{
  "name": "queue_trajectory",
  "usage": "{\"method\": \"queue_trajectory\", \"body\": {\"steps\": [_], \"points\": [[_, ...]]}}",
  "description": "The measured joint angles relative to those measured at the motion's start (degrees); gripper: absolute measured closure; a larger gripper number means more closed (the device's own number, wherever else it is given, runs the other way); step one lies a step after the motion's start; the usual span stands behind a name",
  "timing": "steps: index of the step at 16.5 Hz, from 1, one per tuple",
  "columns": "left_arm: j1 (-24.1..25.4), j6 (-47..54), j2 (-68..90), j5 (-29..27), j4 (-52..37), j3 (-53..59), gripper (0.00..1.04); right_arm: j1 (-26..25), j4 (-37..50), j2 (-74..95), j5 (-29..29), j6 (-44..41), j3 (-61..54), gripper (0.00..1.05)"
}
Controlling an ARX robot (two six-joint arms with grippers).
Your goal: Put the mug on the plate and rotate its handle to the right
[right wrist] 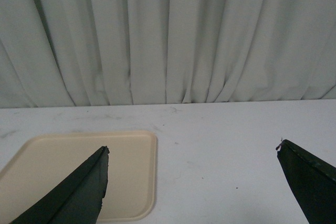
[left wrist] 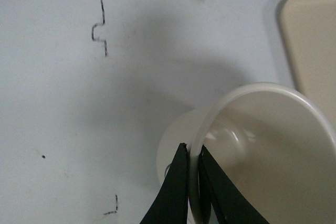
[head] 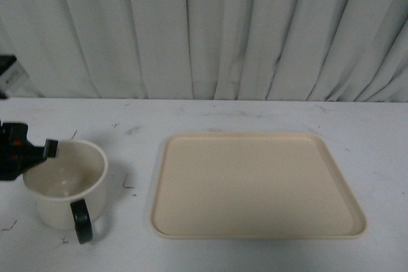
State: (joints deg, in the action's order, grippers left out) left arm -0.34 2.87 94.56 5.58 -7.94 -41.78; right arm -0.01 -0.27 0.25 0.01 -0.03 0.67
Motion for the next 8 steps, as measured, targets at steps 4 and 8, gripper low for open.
{"method": "queue_trajectory", "body": {"steps": [4, 8], "points": [[-5.42, -1.66, -4.81, -0.98, 1.60, -4.37, 1.02, 0.00, 0.00, 0.00, 0.00, 0.00, 0.00, 0.06], [-9.27, -2.93, -5.27, -1.88, 2.03, -6.56, 1.02, 0.00, 0.00, 0.00, 0.00, 0.00, 0.00, 0.06]]}}
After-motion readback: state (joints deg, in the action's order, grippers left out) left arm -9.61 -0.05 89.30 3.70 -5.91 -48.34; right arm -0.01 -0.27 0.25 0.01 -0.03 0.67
